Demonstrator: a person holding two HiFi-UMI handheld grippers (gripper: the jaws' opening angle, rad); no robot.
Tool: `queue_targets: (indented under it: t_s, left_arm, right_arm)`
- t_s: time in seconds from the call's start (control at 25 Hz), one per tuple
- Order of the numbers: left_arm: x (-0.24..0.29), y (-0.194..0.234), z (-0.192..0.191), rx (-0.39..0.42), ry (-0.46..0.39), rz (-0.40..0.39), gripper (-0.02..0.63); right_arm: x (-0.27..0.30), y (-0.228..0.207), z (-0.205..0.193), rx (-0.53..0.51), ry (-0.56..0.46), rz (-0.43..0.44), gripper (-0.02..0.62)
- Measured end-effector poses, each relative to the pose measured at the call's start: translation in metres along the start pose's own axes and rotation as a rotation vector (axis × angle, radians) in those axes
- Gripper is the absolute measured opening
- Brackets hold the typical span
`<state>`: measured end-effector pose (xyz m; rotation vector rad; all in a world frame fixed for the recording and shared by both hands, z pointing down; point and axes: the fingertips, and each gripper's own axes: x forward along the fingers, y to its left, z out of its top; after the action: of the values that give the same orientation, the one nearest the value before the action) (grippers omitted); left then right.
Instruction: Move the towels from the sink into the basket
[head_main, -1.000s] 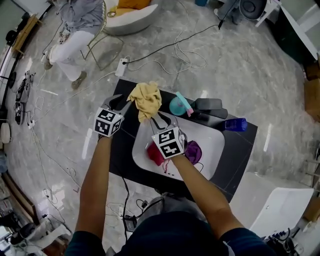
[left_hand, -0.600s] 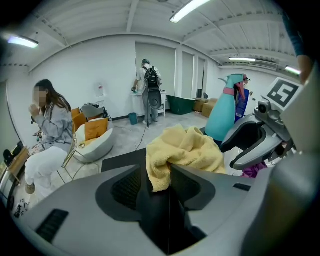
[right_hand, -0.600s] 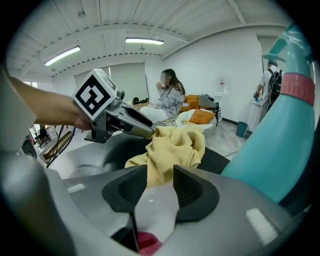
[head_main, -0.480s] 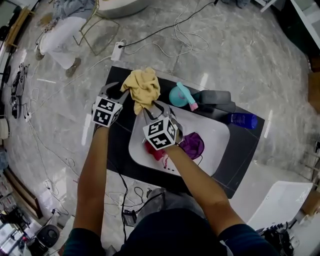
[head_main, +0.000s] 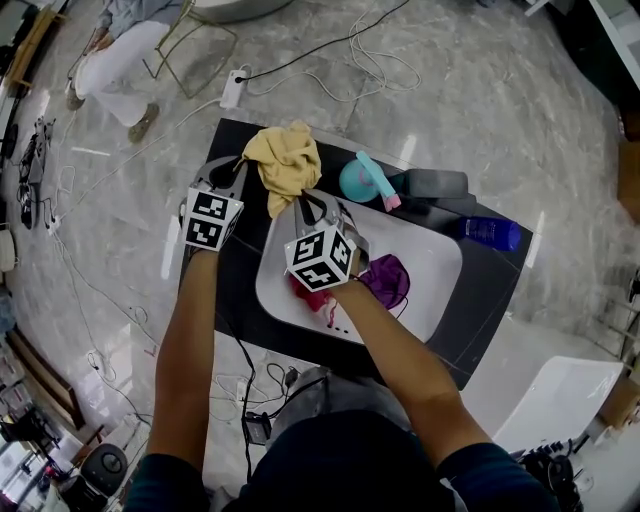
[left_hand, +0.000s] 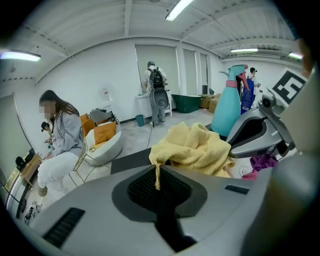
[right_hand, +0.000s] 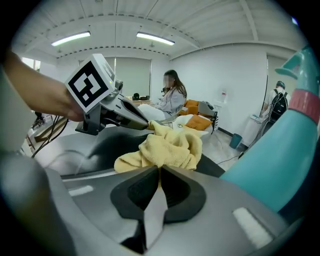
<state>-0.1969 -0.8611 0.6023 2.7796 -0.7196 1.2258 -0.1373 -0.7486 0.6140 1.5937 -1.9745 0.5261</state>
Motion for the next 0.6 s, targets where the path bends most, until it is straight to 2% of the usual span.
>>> queue_targets:
  t_s: [0.12,0.24,0.48,0.6]
  left_arm:
    - [-0.016,0.006,0.004,-0.005,-0.022,0.039,0.026]
    - [-0.043,0.008,0.019,-0.012,-0.081,0.073,0.026]
    - [-0.114,0.011,0.051,-0.034,-0.210,0.151,0.026]
    - [-0.159,0.008,0.062,-0.040,-0.260,0.164,0.026]
  right_arm:
    - [-0.012,-0.003,0.011,0.004,-0.040,-0.022,0.028]
    - [-0.032,-0.006,0.027,0.004,-0.085,-0.051,0.026]
    - [-0.082,-0.009,0.068,-0.011,-0.183,-0.094,0.026]
    - [-0.116,0.000,0.095,-0.011,-0.228,-0.114,0.025]
